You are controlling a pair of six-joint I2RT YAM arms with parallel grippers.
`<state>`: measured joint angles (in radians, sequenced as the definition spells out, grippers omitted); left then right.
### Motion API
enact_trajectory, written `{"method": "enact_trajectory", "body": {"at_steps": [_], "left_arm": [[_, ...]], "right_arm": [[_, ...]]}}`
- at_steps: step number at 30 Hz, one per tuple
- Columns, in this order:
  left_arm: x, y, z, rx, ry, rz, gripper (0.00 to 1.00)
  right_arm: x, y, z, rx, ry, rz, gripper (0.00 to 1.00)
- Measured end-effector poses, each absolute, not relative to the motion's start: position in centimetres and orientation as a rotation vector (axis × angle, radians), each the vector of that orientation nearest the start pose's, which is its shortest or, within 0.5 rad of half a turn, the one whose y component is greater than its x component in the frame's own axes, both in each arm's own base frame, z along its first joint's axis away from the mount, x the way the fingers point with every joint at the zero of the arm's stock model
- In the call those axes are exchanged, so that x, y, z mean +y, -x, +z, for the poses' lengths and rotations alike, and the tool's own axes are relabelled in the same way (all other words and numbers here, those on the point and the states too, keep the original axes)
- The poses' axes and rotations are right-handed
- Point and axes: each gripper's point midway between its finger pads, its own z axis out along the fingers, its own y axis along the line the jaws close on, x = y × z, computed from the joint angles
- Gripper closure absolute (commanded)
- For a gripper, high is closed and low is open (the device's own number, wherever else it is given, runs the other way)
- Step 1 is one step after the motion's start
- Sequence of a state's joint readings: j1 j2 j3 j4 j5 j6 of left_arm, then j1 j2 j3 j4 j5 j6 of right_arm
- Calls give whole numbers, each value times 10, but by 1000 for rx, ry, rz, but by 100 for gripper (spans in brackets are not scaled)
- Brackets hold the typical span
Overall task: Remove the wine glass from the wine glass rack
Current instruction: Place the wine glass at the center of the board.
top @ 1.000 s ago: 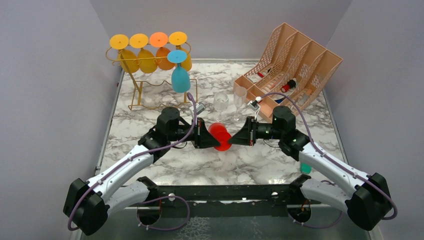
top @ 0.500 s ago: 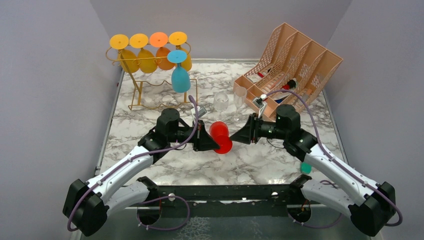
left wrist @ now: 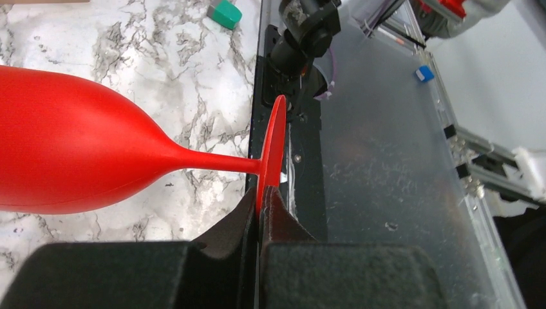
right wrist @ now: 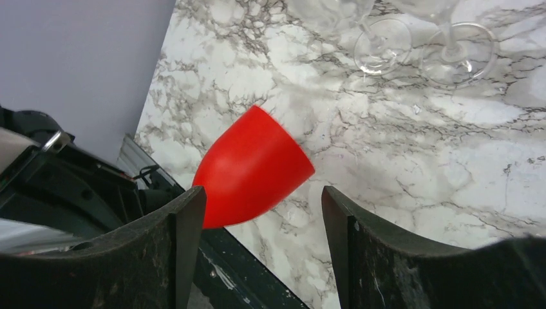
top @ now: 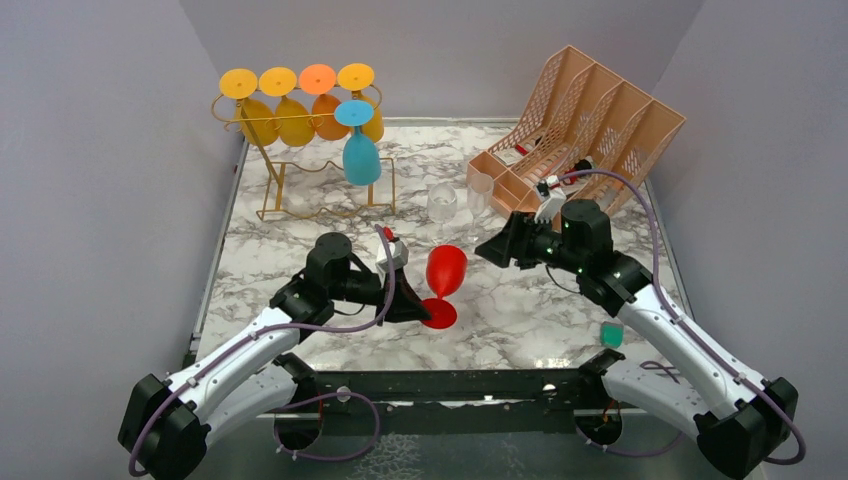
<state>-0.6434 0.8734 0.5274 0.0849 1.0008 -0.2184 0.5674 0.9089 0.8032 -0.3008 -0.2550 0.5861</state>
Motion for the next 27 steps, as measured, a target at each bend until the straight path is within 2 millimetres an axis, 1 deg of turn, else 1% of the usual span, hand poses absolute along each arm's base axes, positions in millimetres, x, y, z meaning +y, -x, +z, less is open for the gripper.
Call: {"method": "enact_trajectory", "body": {"at_steps": [1,4,7,12,16,20,23,27], "left_arm": [[-269,-103,204,1604,-1158,-1493,100],[-267,-95,203,1506,-1246,-1493,100],[-264,-87,204,1404,-1315,-1476,100],[-258,-78,205,1261,-1391,-1434,100],[-257,-74,205,1198,-1427,-1420,100],[-256,-70,205,1156,-1454,-1421,100],[-255,-68,205,1123,-1473,-1421,100],[-255,-66,206,1091,-1491,-1415,100]], "right_arm": [[222,-231,226,2114,150,987,30],[214,-240,219,2154,112,1037,29],[210,-242,214,2180,108,1122,29],[225,-226,207,2231,207,1295,29],[234,-214,212,2201,297,1418,29],[241,-209,216,2177,367,1505,29],[245,-205,213,2185,407,1568,31],[250,-198,213,2195,464,1676,37]]}}
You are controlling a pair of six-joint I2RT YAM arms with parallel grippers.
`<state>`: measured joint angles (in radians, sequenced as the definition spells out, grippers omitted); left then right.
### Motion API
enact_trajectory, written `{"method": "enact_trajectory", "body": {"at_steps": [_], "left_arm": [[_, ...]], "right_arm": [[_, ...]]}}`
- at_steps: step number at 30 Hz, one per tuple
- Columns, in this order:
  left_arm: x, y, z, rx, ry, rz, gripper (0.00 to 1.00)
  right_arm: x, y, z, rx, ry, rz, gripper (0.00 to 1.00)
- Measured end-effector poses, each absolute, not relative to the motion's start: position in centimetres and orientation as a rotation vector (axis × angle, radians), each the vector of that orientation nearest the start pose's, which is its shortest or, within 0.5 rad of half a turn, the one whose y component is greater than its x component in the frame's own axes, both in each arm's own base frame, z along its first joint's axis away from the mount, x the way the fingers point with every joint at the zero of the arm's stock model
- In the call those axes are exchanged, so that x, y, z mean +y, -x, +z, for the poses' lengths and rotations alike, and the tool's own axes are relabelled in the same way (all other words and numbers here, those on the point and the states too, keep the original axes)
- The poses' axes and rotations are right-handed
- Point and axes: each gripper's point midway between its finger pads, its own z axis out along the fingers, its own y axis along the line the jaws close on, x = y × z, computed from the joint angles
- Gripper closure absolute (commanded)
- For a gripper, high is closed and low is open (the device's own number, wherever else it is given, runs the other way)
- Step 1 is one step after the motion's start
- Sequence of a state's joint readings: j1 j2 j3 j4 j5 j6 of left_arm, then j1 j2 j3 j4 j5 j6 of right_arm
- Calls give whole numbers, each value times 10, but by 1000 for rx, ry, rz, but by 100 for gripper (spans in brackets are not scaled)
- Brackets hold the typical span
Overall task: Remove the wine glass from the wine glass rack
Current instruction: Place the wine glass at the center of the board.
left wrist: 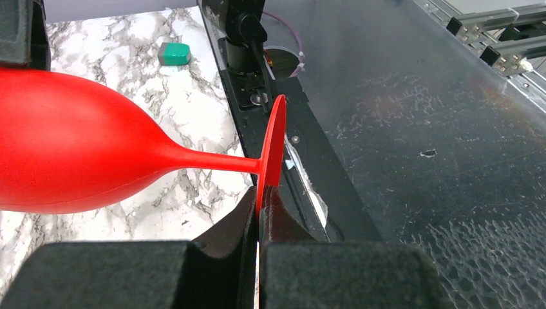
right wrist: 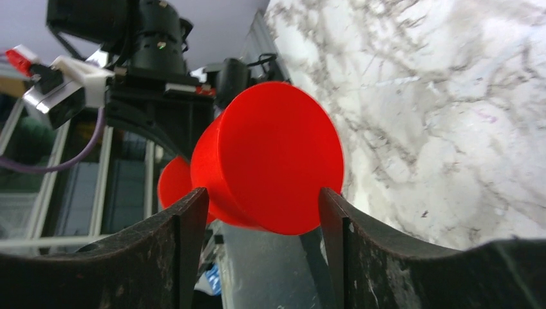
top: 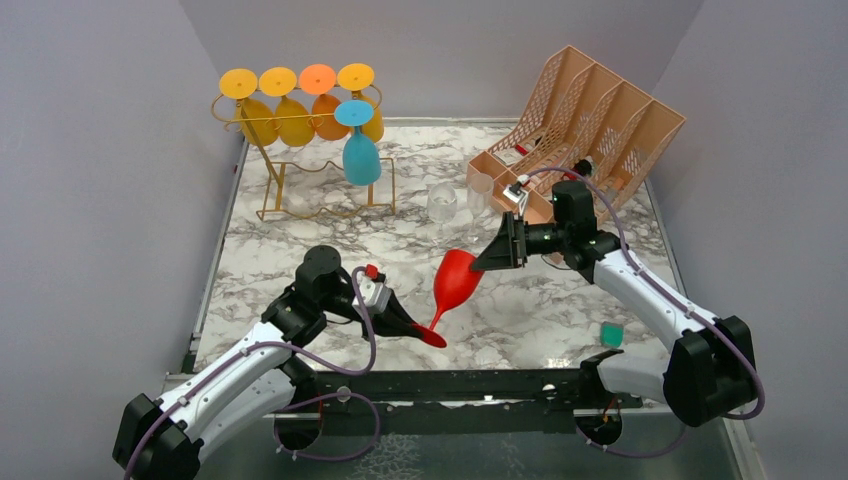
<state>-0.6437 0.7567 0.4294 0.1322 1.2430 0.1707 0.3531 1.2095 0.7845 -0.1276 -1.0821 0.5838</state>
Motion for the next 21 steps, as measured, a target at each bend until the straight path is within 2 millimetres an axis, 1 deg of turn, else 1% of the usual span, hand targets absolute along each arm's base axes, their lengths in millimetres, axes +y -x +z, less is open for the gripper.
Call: {"method": "enact_trajectory", "body": {"at_steps": [3,8,9,11,12,17,19,21], "left_arm": [[-255,-67,204,1074,-1504,-1404,100],[-256,-67,201,1056,-1534,-1406,100],[-256,-67,201,1047,-1540,-1406,100],[-257,-67,202,1036,-1549,-1407,100],[-257,-67,202,1029,-1555,-1409,100],[-259,-68,203,1004,-1575,-1406,100],[-259,-69,203,999,-1582,-1401,100],[-259,-69,203,995,-1587,-1398,100]], "right_arm": [[251,-188,218,2181,521,1768,41],[250,-177,231,2129,609,1863,49],[250,-175,233,2123,620,1877,52],[250,-172,235,2113,636,1896,62],[250,-171,236,2109,641,1905,64],[249,-167,243,2090,666,1952,69],[249,-165,244,2083,676,1962,75],[249,-164,246,2078,683,1970,87]]}}
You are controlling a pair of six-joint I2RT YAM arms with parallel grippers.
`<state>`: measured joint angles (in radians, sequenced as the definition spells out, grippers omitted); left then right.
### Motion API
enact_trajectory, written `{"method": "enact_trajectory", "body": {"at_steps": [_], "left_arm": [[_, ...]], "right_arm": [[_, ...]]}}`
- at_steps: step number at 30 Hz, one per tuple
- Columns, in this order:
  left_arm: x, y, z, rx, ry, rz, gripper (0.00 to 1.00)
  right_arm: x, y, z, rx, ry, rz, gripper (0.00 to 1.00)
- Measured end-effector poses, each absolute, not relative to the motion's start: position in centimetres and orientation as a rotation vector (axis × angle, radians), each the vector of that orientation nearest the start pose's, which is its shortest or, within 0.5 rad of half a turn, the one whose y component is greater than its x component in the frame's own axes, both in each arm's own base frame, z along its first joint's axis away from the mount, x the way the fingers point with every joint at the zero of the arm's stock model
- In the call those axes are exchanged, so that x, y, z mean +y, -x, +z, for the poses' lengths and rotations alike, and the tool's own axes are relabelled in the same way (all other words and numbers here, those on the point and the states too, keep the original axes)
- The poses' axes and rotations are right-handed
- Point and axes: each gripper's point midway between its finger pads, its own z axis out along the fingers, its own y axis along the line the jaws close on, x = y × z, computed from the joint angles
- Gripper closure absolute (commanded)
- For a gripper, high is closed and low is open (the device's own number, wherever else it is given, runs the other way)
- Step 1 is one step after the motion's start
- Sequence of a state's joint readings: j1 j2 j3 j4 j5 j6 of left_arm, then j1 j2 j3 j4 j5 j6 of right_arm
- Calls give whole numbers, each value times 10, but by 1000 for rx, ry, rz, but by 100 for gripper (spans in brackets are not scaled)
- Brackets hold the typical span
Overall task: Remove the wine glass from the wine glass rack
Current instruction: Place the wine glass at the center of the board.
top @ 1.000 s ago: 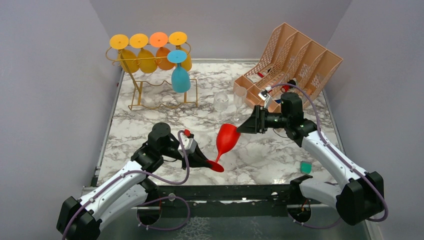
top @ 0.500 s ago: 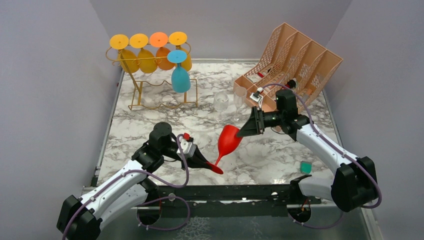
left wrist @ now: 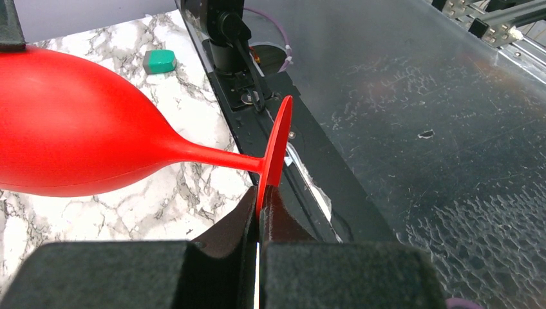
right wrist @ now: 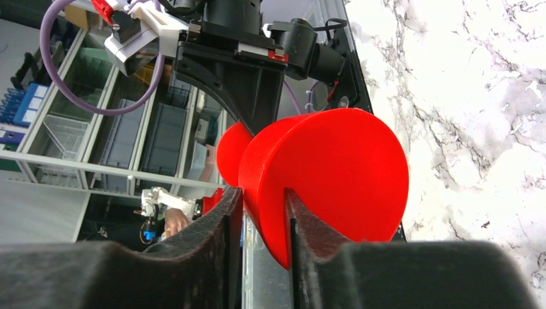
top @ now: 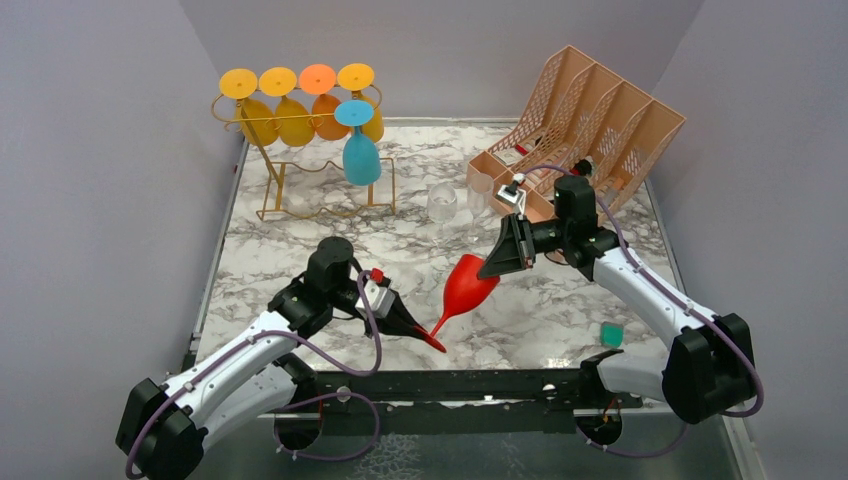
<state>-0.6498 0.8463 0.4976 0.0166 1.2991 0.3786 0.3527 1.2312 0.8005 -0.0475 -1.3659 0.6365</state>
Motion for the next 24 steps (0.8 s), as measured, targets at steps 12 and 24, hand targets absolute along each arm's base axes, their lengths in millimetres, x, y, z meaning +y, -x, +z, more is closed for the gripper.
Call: {"method": "enact_trajectory", "body": {"at_steps": [12,24], "left_arm": [[-258,-69,196,980,-1609,-1372,76],[-257,-76,198,1045,-1573,-1316,1]], "right_arm": [[246,-149,258,2040,749,2025,99],[248,-156,247,2084,685,1902,99]]}}
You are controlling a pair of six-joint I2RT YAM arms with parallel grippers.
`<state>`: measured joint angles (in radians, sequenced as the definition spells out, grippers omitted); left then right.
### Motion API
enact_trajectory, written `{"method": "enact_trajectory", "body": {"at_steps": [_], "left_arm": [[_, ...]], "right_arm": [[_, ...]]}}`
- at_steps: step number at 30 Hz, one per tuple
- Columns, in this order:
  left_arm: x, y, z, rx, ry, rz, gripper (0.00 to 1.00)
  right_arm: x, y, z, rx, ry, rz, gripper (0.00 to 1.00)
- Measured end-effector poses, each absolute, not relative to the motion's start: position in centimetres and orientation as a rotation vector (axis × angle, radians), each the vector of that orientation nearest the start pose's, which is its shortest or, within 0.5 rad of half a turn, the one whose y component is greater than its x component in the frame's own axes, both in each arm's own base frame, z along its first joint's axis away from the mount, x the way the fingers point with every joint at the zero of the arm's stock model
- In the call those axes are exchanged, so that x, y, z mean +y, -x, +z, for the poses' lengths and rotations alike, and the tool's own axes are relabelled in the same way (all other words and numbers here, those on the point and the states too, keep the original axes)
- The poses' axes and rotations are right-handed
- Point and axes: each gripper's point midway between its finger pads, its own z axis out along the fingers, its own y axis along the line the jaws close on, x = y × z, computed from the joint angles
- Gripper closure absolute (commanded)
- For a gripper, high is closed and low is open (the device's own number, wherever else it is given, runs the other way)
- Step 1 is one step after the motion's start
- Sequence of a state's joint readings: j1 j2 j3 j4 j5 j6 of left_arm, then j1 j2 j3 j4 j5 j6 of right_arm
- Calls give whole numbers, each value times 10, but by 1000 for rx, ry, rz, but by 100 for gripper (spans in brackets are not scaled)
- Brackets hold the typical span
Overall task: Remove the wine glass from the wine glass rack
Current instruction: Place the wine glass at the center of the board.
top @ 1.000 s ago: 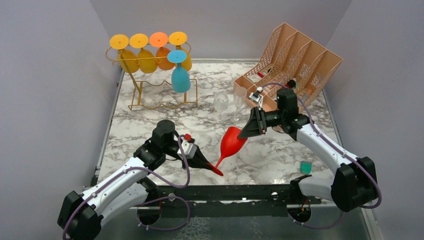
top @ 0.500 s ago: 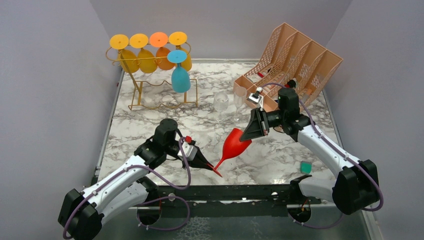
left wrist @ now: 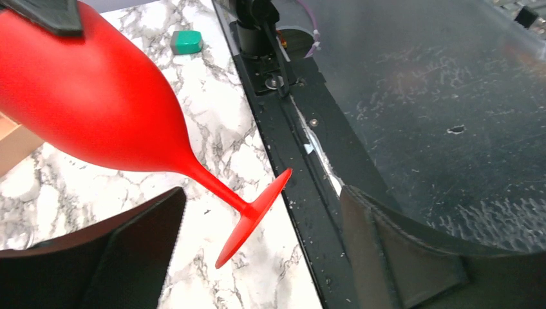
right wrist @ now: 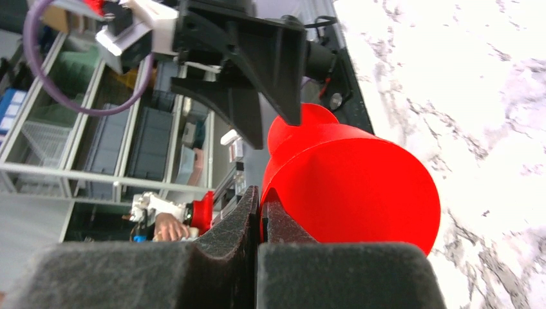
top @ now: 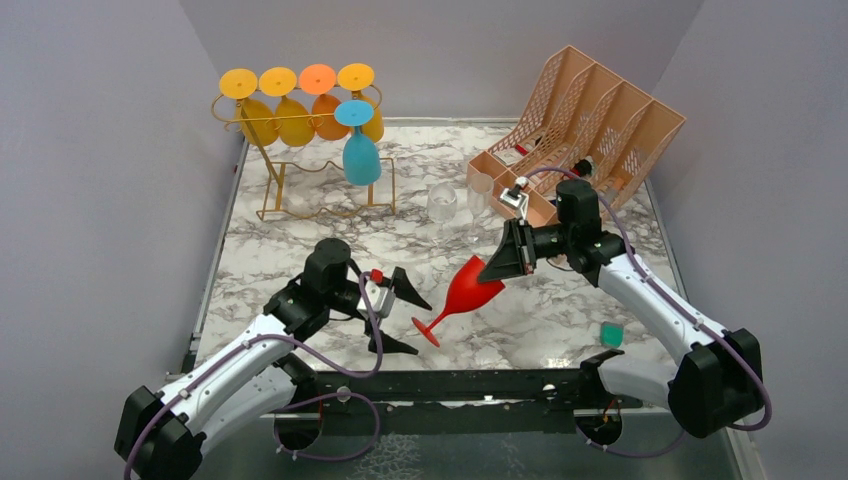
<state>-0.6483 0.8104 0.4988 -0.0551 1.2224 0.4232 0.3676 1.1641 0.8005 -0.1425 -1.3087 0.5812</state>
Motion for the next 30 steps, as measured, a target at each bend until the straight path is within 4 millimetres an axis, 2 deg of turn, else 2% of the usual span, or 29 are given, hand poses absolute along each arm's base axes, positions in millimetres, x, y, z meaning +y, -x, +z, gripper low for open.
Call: {"method": "enact_trajectory", "body": {"at_steps": [6,12,17,22,30], "left_arm": [[-256,-87,202,1136,-1501,-1250,1],[-252,-116,206,1312,-1297,-1109,1],[-242,-144,200,1466,-1082,-999,1],[-225,-173,196,1606,-814,-890,1],[-182,-214,208,1705,-477,-633,1]], "right_arm": [[245,-164,233,2160,604,1731,99],[238,-184,227,2200,534,1494,99],[223,-202,219,2243,439,1256,99],[202,-223,218,2270,333,1016,99],[165,-250,217,2300,200,690,99]]}}
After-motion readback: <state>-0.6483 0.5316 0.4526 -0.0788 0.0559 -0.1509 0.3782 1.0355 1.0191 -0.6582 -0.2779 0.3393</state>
